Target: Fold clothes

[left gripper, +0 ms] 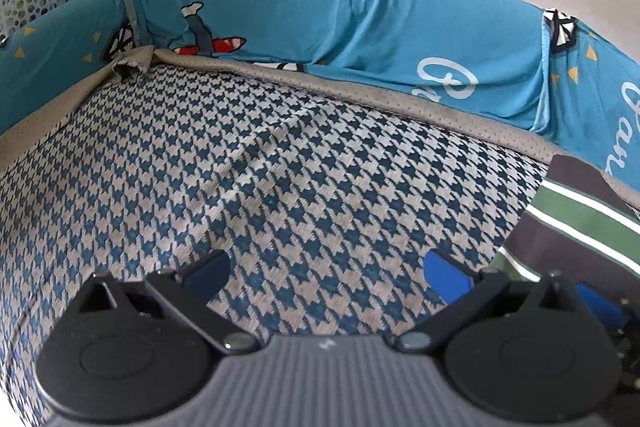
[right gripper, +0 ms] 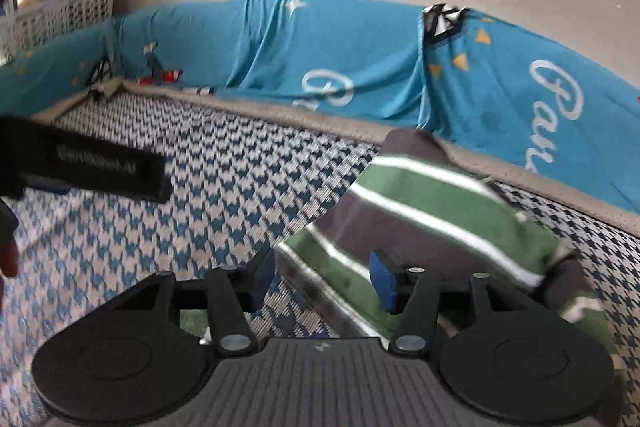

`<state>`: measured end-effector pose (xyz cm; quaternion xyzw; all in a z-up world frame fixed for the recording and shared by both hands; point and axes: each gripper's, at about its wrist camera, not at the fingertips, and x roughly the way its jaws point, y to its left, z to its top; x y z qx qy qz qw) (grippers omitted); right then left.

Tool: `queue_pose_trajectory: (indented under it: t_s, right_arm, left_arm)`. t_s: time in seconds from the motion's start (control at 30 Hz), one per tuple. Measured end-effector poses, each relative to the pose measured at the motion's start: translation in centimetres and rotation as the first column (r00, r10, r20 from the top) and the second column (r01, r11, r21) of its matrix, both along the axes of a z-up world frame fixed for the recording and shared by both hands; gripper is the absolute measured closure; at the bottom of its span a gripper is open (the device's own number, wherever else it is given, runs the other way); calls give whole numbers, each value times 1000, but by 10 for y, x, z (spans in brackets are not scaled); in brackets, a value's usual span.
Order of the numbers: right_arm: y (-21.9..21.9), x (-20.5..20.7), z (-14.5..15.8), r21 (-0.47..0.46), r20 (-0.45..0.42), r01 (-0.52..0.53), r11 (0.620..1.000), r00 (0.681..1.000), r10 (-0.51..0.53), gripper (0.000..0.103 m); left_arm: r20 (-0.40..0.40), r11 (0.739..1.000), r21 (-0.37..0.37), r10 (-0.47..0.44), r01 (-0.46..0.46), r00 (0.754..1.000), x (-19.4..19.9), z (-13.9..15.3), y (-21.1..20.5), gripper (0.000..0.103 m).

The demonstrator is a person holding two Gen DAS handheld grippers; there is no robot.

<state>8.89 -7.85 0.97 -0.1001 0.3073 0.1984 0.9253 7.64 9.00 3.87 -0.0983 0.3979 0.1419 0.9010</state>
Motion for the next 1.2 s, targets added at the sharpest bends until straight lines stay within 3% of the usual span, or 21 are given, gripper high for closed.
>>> queue_pose_trajectory:
  t_s: [0.37,0.43,0.5,0.57,0.83,1.0,1.2]
  right_arm:
    - [11,19,-30,-57,-34,0,998,999,-2,51]
    - [9,20,-29,-48,-29,5,999,1000,-6,64]
    - [7,20,-27,-42,-22,21,999,1000,-22,87]
    - [3,21,-24,-30,-18,42,999,999,-42,97]
    - [-28,6,18,77,102,120,990,987,-127,99]
    - [-67,-5,50,132,198,244,961,943,-267,99]
    - [-118,-12,69,163,211,374,913,891,-403,99]
  left_arm:
    - [-10,999,-21,25,-25,1000,-3,-1,16,0]
    - [-12,1000,-18,22,-22,1000,-3,-2,14,0]
    - [-10,1000,-10,13,-13,1000,-3,-1,12,0]
    - [-9,1000,0,3,-3,1000,-4,-1,9,0]
    - [-19,999,18,-42,43,999,-3,-3,-1,0]
    - [-28,995,0,-104,104,994,-4,-5,-10,0]
    - [-34,977,-12,-213,213,976,-8,-8,-35,0]
